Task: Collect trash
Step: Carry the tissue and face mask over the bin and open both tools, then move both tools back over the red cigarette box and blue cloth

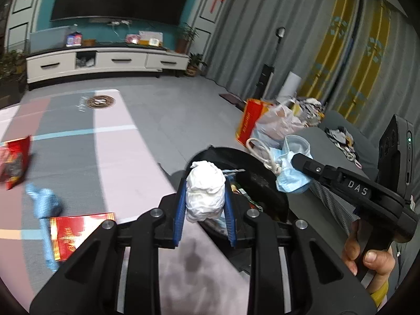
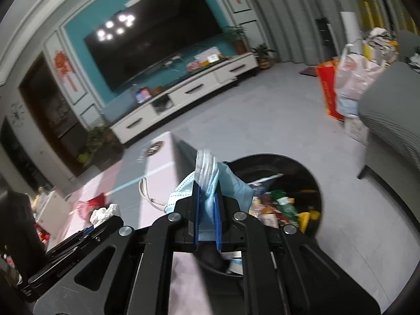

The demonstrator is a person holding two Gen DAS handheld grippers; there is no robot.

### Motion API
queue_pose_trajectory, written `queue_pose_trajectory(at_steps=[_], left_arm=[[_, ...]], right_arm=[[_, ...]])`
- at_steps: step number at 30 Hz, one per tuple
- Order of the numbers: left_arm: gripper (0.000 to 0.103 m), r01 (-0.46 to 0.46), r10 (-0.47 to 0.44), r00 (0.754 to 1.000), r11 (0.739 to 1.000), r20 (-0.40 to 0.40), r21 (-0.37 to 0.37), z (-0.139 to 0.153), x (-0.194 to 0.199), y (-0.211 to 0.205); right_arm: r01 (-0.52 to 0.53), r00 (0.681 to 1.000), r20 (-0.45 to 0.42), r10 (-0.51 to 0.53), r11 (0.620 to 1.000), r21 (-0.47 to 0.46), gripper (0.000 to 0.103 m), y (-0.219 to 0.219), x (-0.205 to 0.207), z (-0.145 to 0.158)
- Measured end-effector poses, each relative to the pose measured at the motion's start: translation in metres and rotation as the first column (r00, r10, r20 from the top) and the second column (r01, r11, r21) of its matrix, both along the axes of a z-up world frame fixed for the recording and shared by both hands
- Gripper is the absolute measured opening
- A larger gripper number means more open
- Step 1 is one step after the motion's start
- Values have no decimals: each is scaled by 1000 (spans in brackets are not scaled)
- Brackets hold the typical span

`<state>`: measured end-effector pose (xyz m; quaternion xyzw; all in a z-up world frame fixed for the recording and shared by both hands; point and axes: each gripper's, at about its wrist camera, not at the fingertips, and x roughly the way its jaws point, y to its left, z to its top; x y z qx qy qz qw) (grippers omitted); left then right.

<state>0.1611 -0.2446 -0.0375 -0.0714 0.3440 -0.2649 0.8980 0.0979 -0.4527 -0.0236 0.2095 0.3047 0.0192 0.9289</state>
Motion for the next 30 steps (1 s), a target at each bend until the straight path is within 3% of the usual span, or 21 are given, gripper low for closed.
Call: queue_pose_trajectory(at_steps=[6,8,10,12,18,22,30], left_arm=[[31,68,-67,997,997,-38,25,-17,14,-40],[36,81,-80,995,997,-58,16,-22,18,-50],[44,83,-83,994,997,-74,1,-26,23,-55],[63,91,-93,991,995,-99,-28,-31,28,-57],[71,88,-88,994,996,-70,-5,-30,18,-51],[74,47,-47,998,999,-33,-3,-21,4,-24],[84,-91,90,995,995,36,38,-8,-26,51]], right_arm=[[59,995,-80,-59,998,0,13,-19,8,-19],[73,993,-97,-71,997,17,20,-24,10,-24],[88,990,-115,-84,996,29,40,-29,11,-29],[116,986,-125,-112,993,25,52,-34,11,-32],[150,982,-124,-144,988,42,56,-44,7,-31],[128,986,-113,-121,990,59,56,-39,7,-28],[-84,992,-97,85,996,13,59,29,18,-17]])
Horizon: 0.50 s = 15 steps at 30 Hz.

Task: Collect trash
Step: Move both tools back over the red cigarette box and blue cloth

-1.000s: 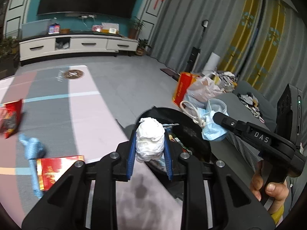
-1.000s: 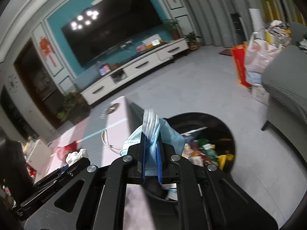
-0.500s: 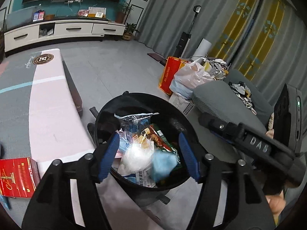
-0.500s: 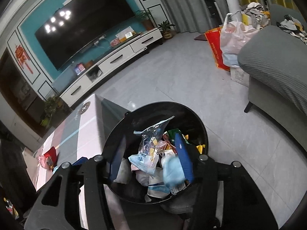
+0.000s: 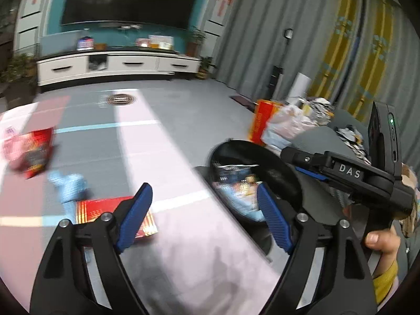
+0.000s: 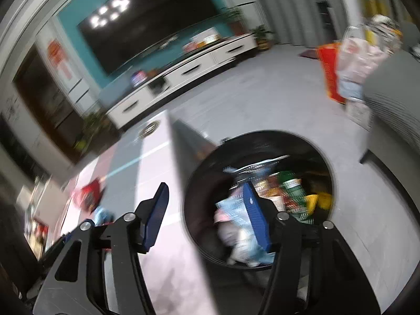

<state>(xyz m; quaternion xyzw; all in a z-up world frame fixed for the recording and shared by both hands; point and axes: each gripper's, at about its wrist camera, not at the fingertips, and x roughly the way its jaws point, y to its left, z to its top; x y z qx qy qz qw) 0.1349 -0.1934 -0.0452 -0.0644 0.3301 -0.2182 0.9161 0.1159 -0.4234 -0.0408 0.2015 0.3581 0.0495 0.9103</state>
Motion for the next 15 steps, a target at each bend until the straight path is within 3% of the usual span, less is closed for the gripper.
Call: queue_pose_trajectory(at_steps=[4,8,12,15], left_arm=[[88,-120,122,992,992,-33,50,-9,-8,58],[88,-235,244,968,964,-58,126,-18,-16,105],[96,-330,334,941,941,-54,82,-20,-33,139],[100,-363,367,926,930,-93,49,-22,-37,156]], right_arm=[[-107,994,-21,106,994,-17,63,45,5,0],[-200,980,-30,199,979,-28,70,90,8,1],[-252,967,-49,249,967,-48,73,121,10,-2],[-249,967,-60,246,967,-47,80,135,10,-4]])
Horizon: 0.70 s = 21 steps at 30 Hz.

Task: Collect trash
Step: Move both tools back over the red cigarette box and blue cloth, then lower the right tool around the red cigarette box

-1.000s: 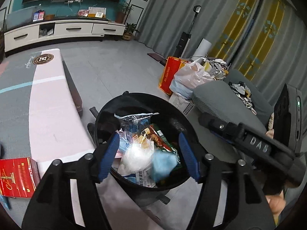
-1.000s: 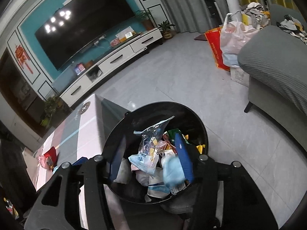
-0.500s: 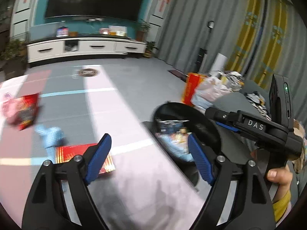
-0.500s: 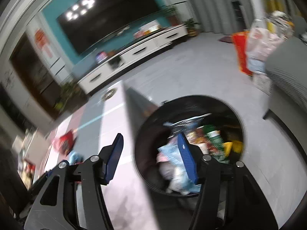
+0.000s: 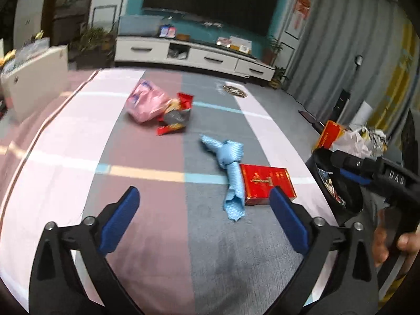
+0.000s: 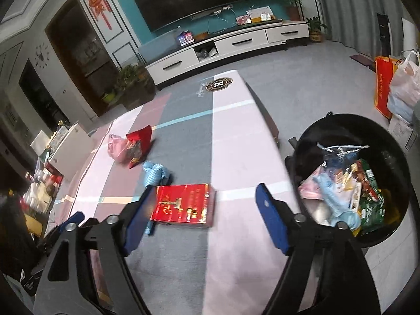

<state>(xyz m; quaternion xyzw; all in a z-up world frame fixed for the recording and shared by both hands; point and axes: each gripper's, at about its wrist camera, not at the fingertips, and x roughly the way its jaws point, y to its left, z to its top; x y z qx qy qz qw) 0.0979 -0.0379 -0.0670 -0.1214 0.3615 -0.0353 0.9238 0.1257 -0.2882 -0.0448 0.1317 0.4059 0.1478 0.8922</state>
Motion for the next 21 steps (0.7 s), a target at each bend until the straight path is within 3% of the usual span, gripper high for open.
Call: queue_pose_trajectory(at_steps=[5,13,21], left_arm=[[100,-62,64,998,995,-21,81,-2,0,13],[100,-122,122,992,992,-36,-16,3,-2,38],[100,-111,110,993,994,-36,-22,3,3,31]], right_arm=[[52,999,-15,-53,999,-13,81,9,0,-8],[27,1000,10,-27,998,-49,82,36,-6,-12],[-14,999,27,17,994,-104,82,60,-5,-13]])
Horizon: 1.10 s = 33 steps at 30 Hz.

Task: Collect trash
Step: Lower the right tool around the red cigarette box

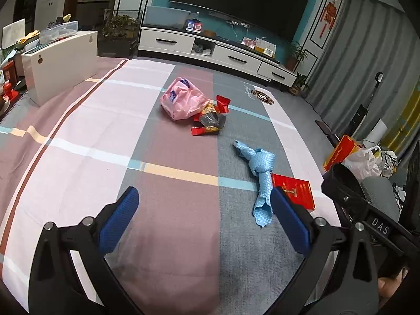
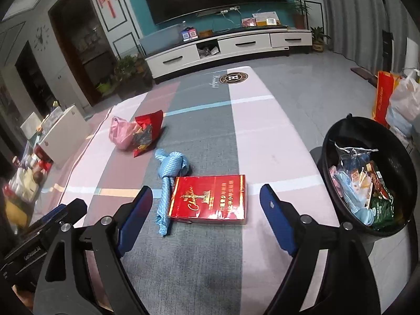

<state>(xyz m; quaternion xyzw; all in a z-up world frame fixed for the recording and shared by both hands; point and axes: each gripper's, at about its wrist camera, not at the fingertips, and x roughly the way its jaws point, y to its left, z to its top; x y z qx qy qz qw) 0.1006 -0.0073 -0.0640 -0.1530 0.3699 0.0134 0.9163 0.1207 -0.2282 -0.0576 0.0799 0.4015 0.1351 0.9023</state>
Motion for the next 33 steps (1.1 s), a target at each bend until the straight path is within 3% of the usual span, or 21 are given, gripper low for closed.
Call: queue_pose_trajectory(at_steps=[11,22,27,33], left_arm=[[100,-14,14,1000,1000,1,-27,-1,5,0],[100,42,-42,999,999,3,25,-2,18,-16],[100,58,-58,998,998,1,10,-4,22,-14],[100,-19,20,1000,998,7,-56,-2,21,17]], right_arm=[[0,1000,-12,0,999,-35,82,5,0,-6],[-28,999,-25,26,994,-103,82,22,0,-15],[-29,999,-32,25,991,-130,83,25,2,-20],[-21,999,-33,17,990,-142,85,27,7,-22]])
